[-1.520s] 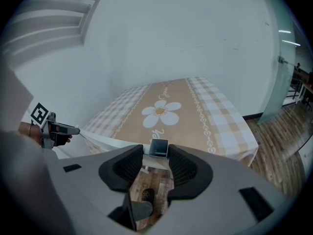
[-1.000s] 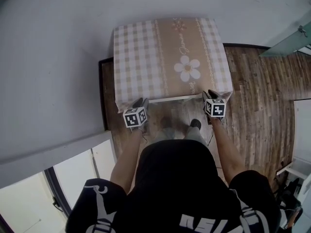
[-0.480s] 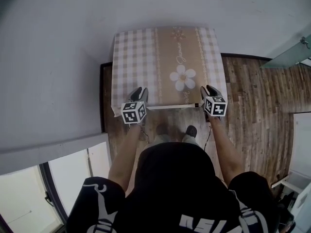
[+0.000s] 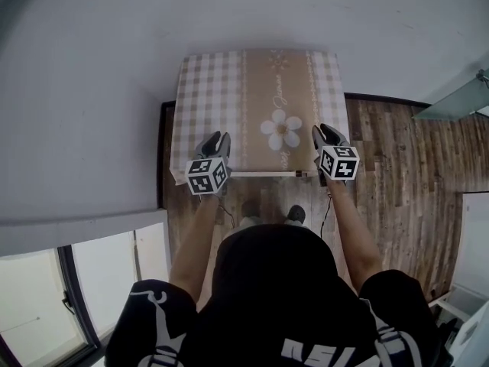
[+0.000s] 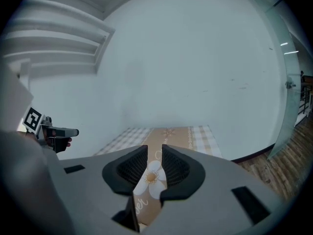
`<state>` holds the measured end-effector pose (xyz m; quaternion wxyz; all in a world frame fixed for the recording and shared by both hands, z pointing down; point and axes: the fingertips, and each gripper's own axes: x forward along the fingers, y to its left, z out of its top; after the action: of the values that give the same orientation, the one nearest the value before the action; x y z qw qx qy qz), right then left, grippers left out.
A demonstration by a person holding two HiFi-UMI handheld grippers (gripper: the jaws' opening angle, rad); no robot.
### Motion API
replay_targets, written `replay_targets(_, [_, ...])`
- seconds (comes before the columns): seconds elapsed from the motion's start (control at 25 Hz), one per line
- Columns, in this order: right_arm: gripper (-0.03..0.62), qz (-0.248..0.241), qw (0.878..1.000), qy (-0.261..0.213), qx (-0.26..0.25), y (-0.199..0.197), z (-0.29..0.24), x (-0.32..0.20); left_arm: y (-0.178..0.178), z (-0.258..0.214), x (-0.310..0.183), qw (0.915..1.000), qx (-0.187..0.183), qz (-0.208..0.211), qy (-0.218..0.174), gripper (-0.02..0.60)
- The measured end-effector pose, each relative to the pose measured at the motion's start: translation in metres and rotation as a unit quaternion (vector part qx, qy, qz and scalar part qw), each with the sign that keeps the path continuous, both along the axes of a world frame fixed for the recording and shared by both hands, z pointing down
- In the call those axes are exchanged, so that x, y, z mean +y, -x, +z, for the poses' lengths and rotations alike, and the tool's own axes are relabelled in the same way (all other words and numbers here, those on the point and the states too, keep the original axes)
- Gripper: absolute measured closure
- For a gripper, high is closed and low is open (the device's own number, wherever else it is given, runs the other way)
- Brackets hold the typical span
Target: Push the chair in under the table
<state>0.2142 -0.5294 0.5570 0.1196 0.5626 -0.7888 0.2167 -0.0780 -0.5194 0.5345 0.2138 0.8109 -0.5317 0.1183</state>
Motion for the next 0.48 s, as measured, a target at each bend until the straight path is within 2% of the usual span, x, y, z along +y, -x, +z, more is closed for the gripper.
replay_targets(0.48, [0.539,-0.027,0.999,-0.043,-0.005,-0.003,-0.031,-0.008,-0.022,-0.036,-0.005,0.9991,-0.008,-0.008,-0.04,0.486])
